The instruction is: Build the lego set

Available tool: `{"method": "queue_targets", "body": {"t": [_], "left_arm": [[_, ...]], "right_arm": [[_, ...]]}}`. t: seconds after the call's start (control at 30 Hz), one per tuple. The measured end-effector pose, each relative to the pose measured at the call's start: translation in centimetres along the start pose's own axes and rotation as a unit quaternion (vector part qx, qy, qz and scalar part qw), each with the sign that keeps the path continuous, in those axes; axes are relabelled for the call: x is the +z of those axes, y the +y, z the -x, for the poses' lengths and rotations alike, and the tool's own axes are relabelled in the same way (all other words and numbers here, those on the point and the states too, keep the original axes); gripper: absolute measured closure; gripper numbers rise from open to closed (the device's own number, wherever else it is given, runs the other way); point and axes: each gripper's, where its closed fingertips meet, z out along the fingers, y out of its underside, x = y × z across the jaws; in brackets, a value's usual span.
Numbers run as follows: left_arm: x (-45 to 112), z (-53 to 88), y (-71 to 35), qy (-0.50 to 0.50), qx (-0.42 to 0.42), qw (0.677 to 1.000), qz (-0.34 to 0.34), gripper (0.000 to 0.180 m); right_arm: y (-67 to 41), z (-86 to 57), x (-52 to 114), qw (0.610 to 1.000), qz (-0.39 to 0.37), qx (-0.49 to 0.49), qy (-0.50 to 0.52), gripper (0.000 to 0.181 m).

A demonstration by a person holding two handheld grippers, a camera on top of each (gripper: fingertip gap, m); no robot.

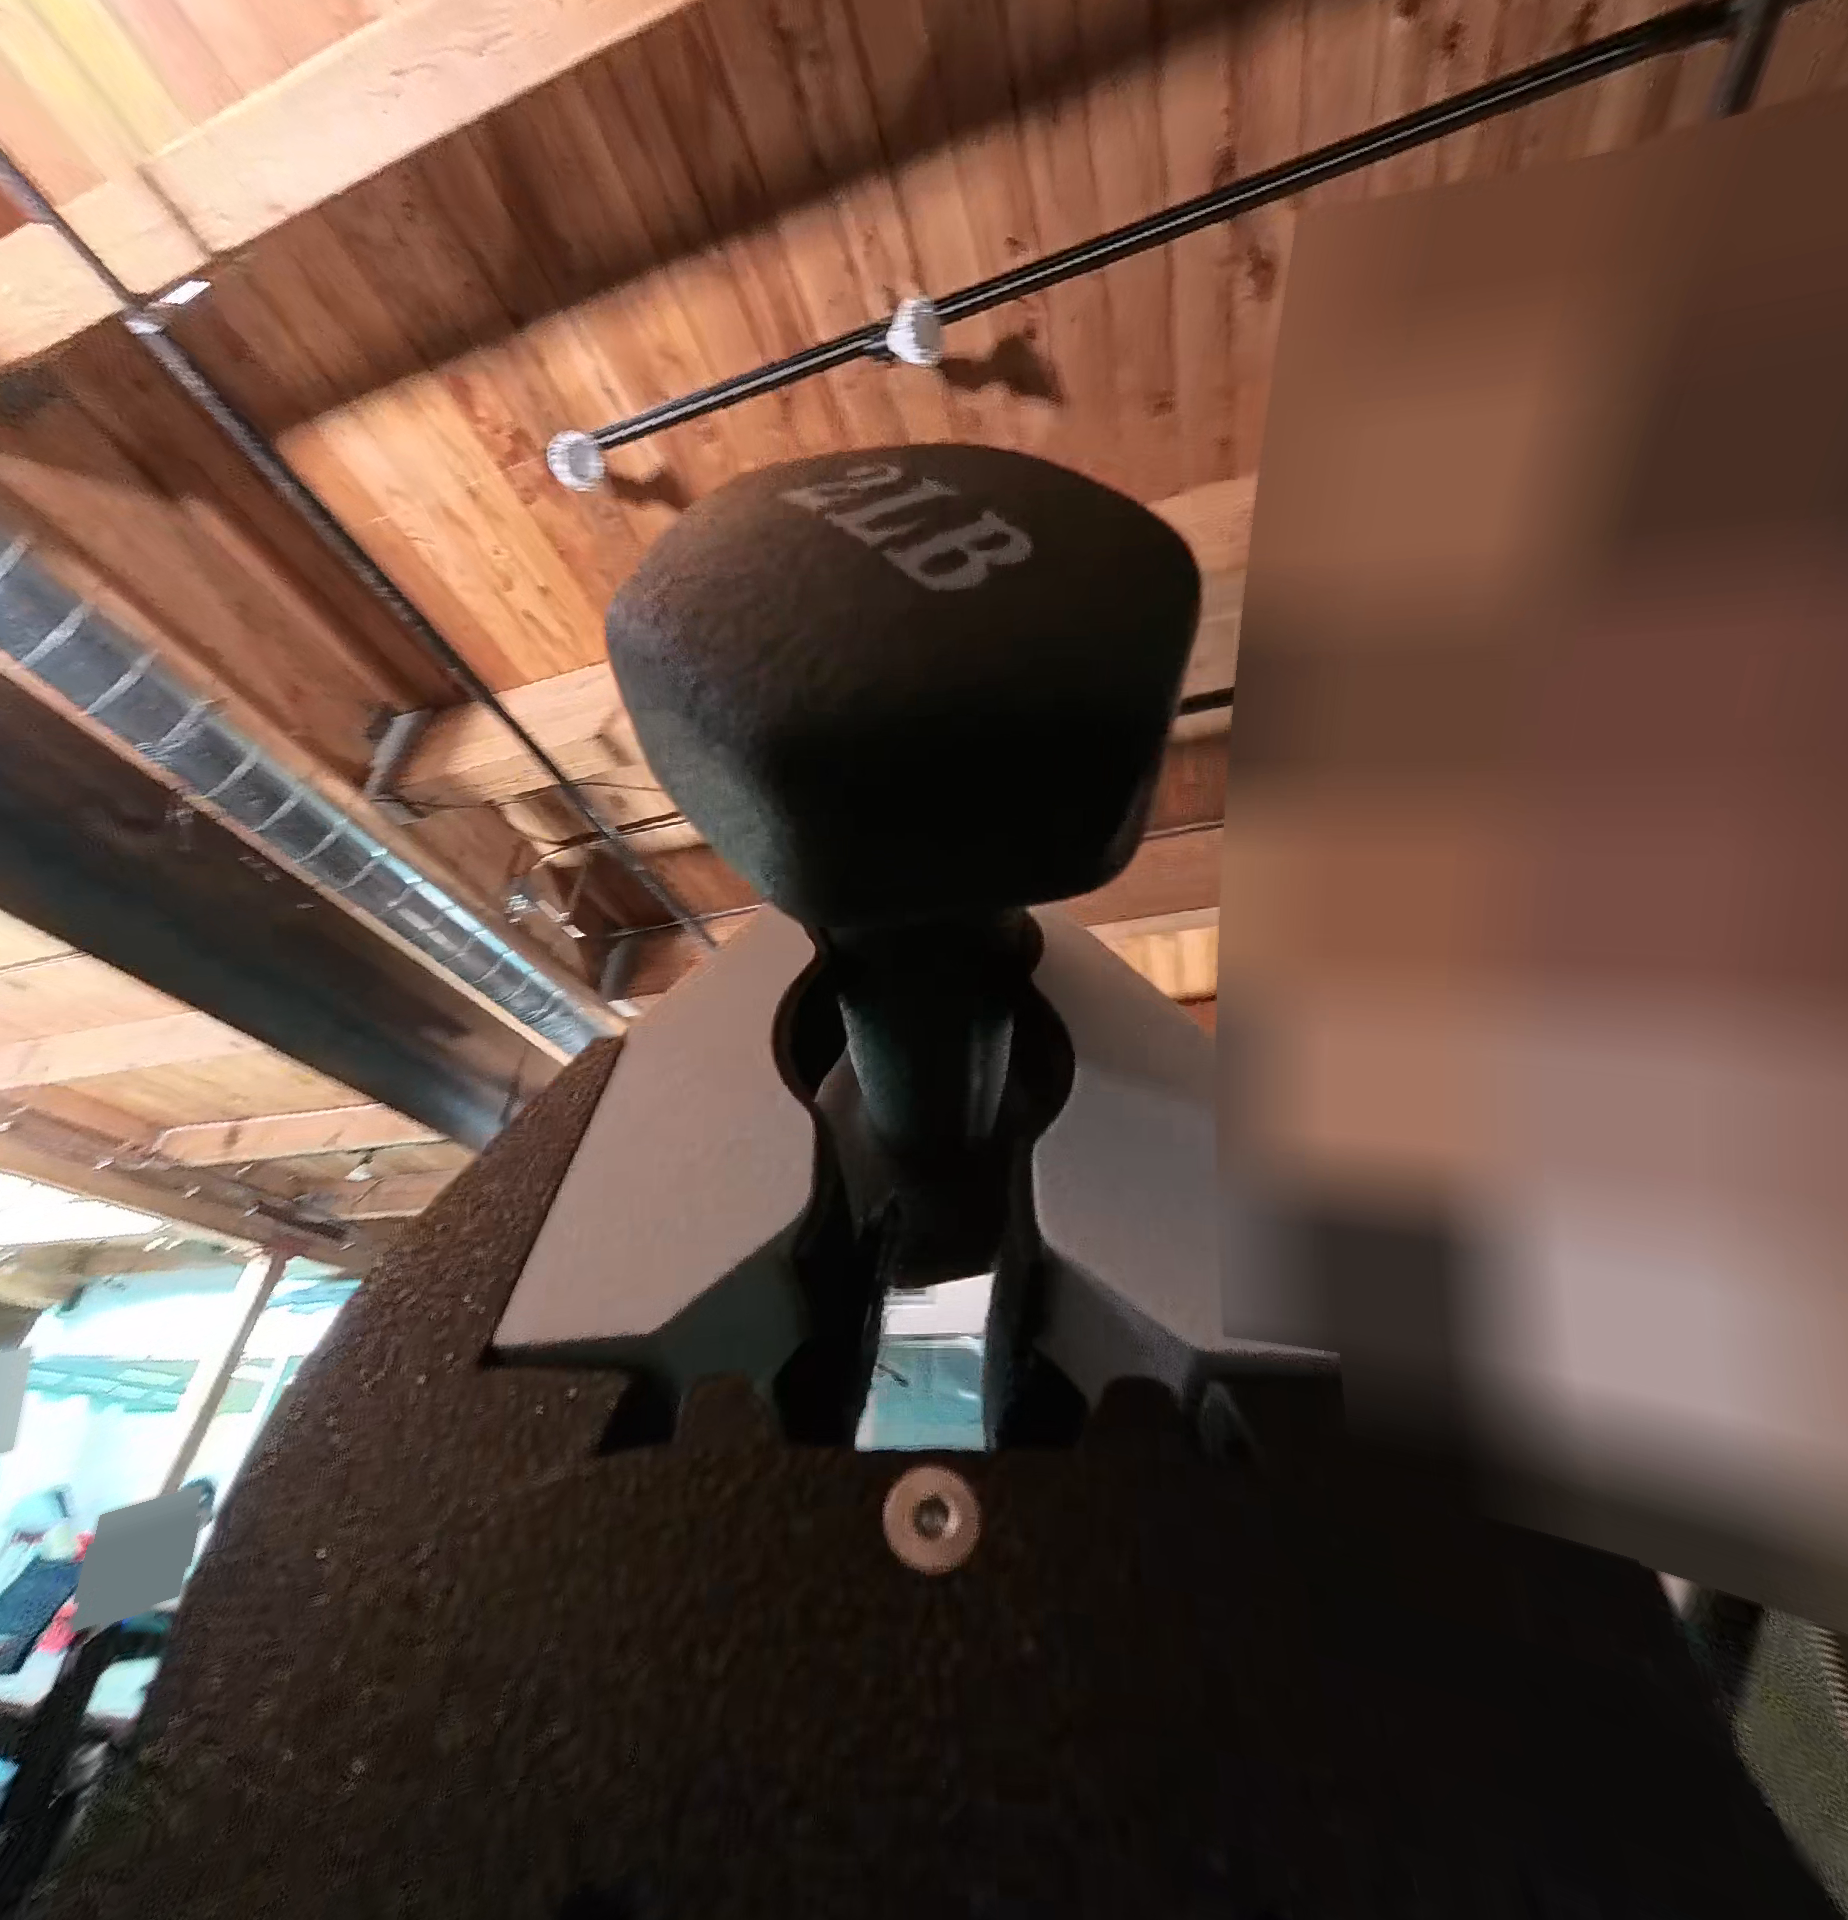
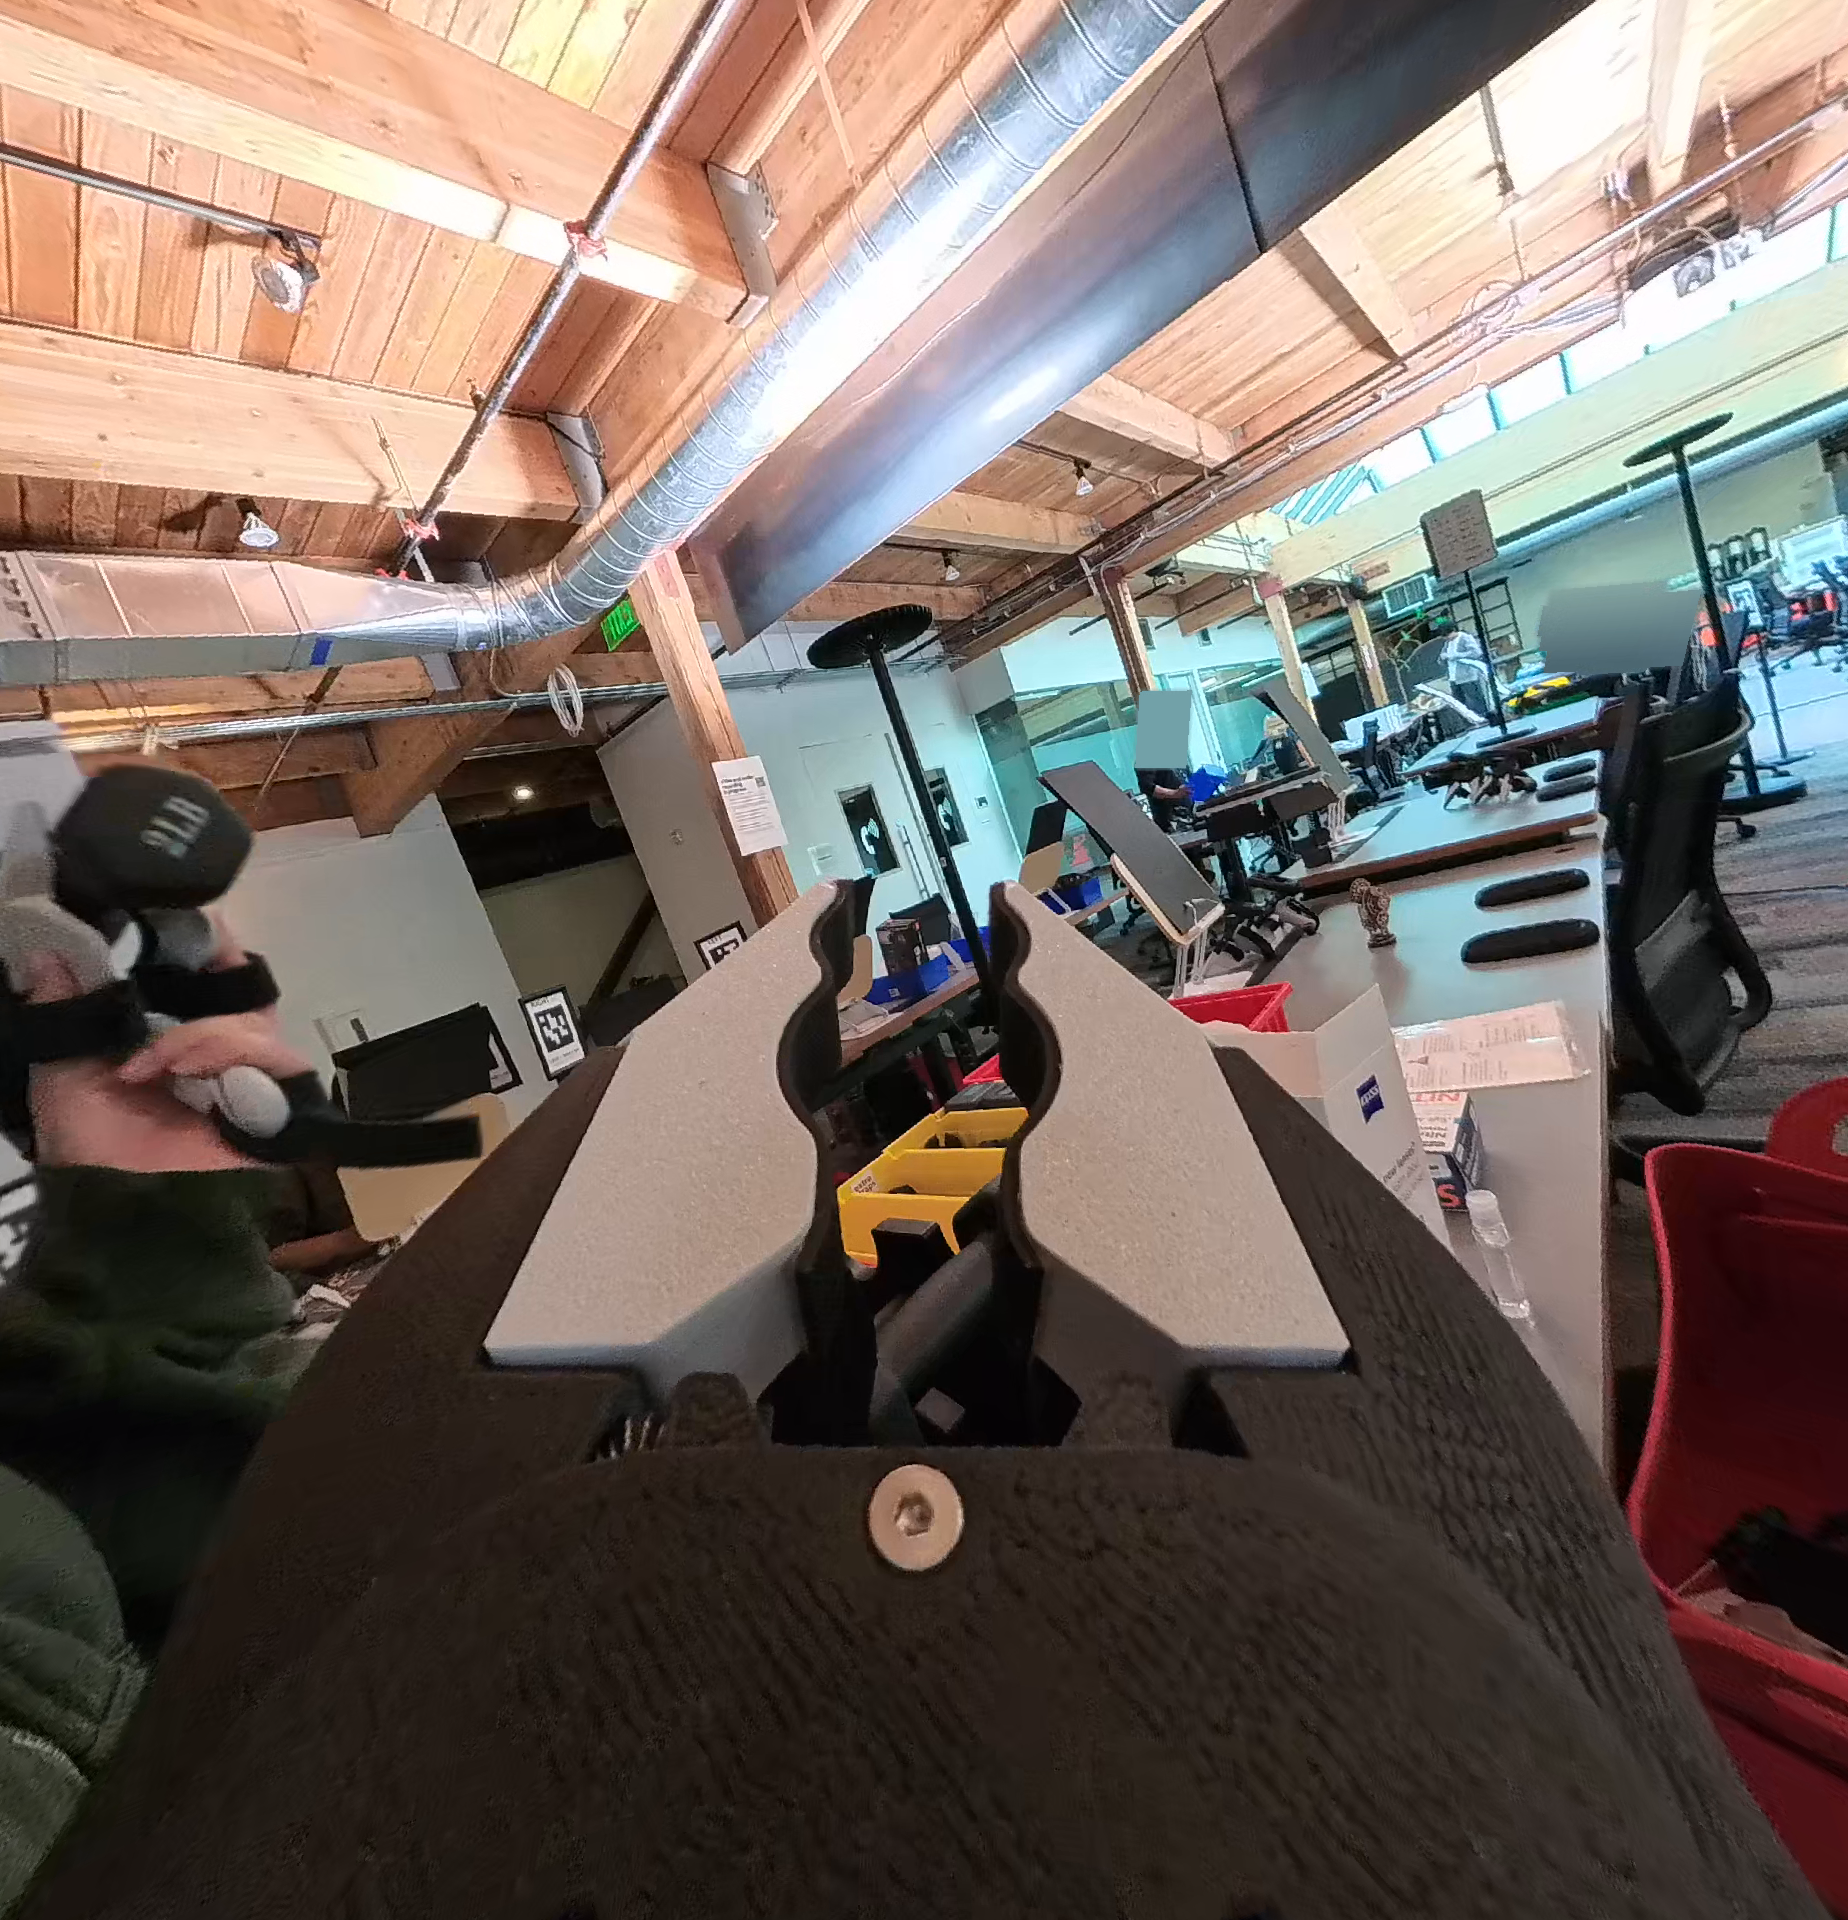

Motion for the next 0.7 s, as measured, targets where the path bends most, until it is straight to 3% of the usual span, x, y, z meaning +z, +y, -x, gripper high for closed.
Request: {"method": "queue_targets", "body": {"t": [0.03,0.33,0.7], "left_arm": [[-0.6,1.3,0.1,-0.022,0.0,1.0,0.0,0.155],[-9.2,12.4,2.5,-0.207,-0.023,0.978,-0.008,0.155],[-23.0,21.1,5.7,-0.376,-0.056,0.925,-0.017,0.155]], "right_arm": [[0.1,-0.1,-0.1,1.0,0.001,0.0,0.002,0.157],[0.5,-0.4,-0.5,1.0,0.02,-0.007,0.02,0.157],[-0.2,-0.2,-1.4,0.999,0.02,-0.023,0.03,0.158]]}}
